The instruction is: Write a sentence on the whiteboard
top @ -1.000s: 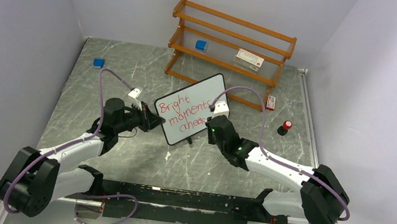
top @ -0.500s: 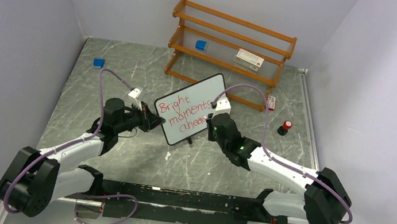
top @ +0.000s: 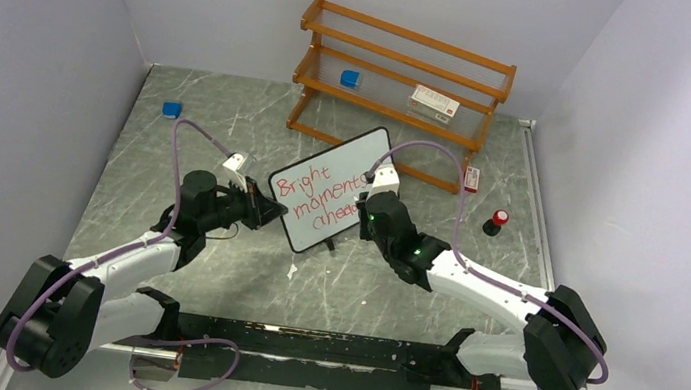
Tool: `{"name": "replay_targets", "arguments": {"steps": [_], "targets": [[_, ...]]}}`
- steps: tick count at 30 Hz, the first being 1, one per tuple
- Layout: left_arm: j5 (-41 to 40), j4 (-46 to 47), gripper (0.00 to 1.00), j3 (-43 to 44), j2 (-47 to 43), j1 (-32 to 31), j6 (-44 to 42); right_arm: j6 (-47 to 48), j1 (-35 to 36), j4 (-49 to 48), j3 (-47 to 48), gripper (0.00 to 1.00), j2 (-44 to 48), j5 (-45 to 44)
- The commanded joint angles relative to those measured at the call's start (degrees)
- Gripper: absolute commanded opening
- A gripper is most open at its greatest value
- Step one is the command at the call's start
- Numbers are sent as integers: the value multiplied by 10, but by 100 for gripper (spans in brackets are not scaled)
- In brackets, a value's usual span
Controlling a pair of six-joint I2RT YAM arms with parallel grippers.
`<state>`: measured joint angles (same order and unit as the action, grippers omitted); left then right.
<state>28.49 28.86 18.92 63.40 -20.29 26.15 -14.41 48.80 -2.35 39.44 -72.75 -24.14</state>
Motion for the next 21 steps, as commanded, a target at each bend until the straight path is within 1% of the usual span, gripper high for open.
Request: {"name": "replay_targets", "arguments": {"steps": [1,21], "targets": [[-31,-31,5,7,6,4,-22,2,-5,-5,11,0,-9,1],[-30,-30,5,7,6,5,-20,-11,-5,22,-14,0,-9,19]]}}
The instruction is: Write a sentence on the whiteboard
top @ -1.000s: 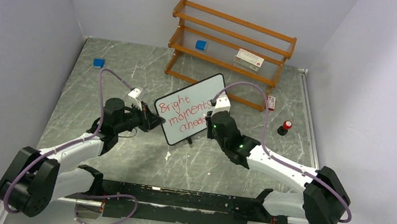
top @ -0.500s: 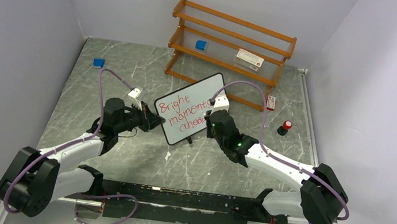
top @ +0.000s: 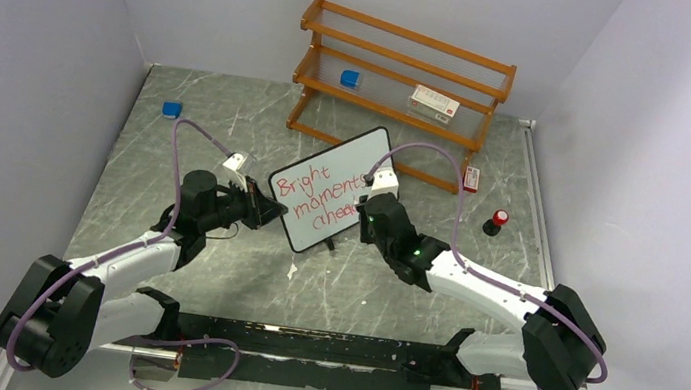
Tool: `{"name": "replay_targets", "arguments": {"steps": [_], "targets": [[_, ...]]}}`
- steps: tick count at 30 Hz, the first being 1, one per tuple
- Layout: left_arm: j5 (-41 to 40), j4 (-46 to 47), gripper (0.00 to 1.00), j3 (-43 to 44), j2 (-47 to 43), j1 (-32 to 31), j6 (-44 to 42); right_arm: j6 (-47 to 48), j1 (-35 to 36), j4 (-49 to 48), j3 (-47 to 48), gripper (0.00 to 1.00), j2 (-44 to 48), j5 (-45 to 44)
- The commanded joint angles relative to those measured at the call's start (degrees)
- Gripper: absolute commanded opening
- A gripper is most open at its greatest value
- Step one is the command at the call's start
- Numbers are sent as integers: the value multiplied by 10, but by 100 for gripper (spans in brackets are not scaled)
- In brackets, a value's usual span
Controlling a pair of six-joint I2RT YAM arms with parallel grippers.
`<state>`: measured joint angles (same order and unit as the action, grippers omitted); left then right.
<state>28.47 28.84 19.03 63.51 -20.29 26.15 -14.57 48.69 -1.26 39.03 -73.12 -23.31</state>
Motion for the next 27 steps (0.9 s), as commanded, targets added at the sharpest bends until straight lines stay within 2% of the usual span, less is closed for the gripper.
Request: {"name": "replay_targets", "arguments": {"steps": [1,27], "targets": [[-29,-30,5,5,4,5,-21,-10,-5,11,-13,0,-5,10],[-31,-33,5,4,-2,5,-18,-20,-4,28,-24,0,2,-7]]}}
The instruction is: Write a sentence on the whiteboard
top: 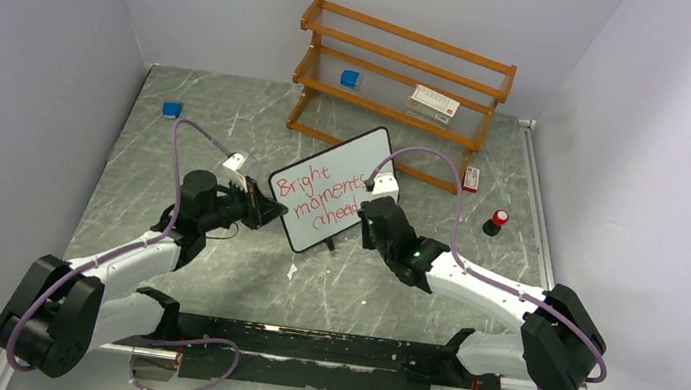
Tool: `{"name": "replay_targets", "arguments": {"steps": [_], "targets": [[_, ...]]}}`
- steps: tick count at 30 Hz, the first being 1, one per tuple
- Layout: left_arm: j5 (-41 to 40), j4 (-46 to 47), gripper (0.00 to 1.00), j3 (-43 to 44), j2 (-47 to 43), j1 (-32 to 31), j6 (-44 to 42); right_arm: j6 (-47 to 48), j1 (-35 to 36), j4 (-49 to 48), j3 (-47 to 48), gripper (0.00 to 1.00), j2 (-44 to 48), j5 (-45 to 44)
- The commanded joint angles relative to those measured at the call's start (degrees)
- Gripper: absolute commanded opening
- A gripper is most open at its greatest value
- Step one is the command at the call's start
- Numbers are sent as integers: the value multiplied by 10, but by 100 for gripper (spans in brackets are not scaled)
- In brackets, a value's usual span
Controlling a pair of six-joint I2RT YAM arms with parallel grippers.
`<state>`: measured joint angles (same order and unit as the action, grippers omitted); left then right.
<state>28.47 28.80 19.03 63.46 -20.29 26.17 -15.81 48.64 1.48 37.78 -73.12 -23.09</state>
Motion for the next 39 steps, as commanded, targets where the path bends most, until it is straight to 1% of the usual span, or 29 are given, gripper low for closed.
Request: {"name": "replay_targets", "arguments": {"steps": [1,8,13,24,32,39], "targets": [[-31,-32,5,4,-1,5,-18,-8,-4,-1,-12,0,3,-11],[-34,-33,5,4,-3,6,-17,-11,-6,-4,-13,0,15,-31],[-32,-31,5,3,0,6,-17,-12,-16,-12,-17,0,32,-27],[-31,-31,5,5,2,6,-17,-10,-33,-45,-9,0,8,-6],[-31,-30,5,3,1,7,-17,-11,-36,-51,-7,0,-11,4],[-31,-33,5,3,-1,6,-17,-12,-38,-30,-8,0,26,-5]]}}
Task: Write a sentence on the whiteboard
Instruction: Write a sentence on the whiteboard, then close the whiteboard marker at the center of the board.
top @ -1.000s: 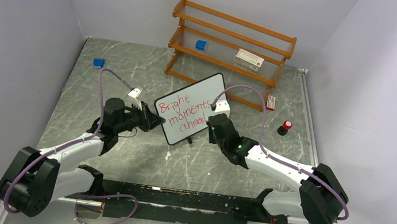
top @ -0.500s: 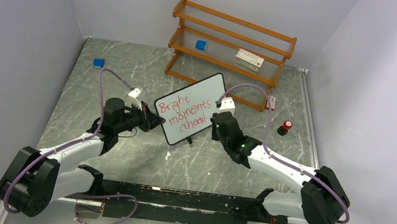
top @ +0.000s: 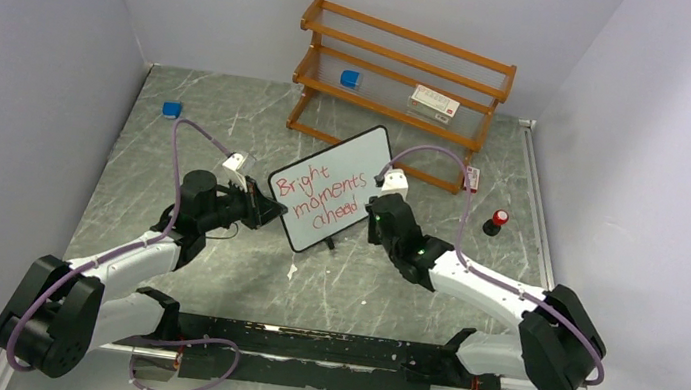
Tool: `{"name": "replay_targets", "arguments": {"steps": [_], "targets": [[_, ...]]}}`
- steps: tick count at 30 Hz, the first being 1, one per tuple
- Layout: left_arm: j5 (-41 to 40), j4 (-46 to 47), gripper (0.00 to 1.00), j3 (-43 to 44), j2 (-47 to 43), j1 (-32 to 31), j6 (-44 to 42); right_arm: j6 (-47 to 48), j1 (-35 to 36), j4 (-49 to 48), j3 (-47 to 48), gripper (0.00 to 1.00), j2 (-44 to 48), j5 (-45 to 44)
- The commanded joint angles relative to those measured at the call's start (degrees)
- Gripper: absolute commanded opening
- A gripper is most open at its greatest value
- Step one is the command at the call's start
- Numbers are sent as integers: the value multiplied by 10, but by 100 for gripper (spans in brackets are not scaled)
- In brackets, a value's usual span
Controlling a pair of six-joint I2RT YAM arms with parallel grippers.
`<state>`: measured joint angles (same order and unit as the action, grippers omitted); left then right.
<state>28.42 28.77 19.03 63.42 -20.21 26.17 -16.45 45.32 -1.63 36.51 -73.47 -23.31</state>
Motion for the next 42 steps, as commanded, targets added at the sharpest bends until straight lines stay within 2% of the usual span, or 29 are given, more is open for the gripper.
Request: {"name": "replay_targets", "arguments": {"steps": [1,3,8,13,16,19,26,30,33,36,42], "targets": [[-32,-34,5,4,-1,6,-17,-7,-5,5,3,0,40,-4],[-35,-38,9,6,-5,6,-15,-8,-5,14,2,0,61,-7],[-42,-48,28,7,-24,6,-8,-12,-3,49,-7,0,117,-7],[-42,-66,46,15,-52,6,1,-12,-5,44,-25,0,167,-6],[-48,-97,53,26,-76,6,2,-13,-4,44,-30,0,186,-6],[-68,-159,57,50,-110,6,-3,-11,-4,34,-42,0,214,-1],[-172,-365,66,164,-172,6,-44,-11,-4,19,-64,0,268,-1],[-241,-480,76,228,-173,9,-81,-15,-4,19,-75,0,295,-4],[-283,-551,78,266,-148,17,-113,-18,-4,1,-88,0,315,-4],[-312,-584,79,285,-131,35,-125,-19,-4,5,-88,0,329,-4],[-290,-609,76,324,-55,83,-136,-23,-4,10,-92,0,359,-6]]}}
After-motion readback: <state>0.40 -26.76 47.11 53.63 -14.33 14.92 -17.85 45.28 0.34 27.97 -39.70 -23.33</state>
